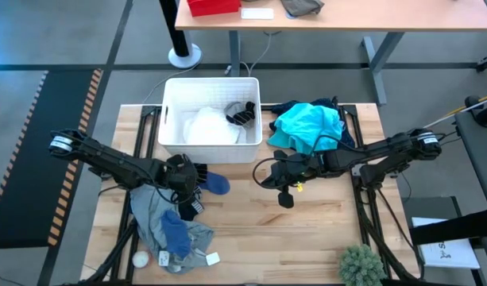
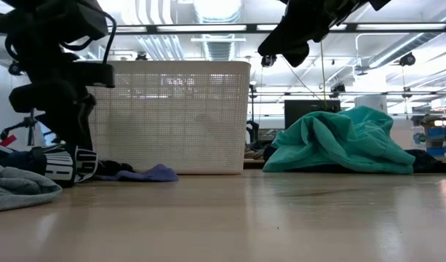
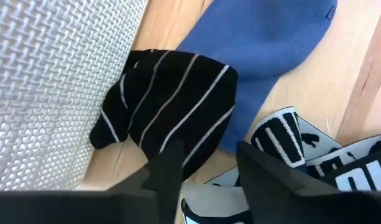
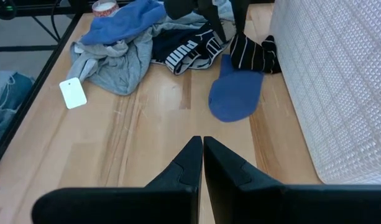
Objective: Sort clothes
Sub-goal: Put the black sock into the white bin
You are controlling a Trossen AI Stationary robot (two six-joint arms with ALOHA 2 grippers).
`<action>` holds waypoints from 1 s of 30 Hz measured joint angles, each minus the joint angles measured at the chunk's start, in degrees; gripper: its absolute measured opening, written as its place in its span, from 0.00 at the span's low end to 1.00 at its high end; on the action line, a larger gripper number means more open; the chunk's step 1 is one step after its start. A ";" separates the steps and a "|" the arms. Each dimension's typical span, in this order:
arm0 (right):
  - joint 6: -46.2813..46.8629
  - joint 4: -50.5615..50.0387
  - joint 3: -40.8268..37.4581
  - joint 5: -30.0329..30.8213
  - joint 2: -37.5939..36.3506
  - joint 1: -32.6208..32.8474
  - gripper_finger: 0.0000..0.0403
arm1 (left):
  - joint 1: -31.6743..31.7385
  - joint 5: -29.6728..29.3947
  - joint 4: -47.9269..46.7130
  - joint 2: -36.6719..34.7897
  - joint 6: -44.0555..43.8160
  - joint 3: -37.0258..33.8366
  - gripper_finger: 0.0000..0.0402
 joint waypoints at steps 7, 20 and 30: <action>0.00 -0.01 -0.04 0.00 0.00 0.00 0.00 | 0.00 -0.44 0.82 0.00 0.58 -2.42 0.53; -0.02 0.01 -0.46 0.00 0.00 0.00 0.00 | 0.02 -4.83 3.14 0.00 1.51 -4.65 0.46; 0.28 0.01 -1.02 0.00 0.00 -0.02 0.00 | 0.02 -4.63 6.14 0.00 1.15 -6.22 0.20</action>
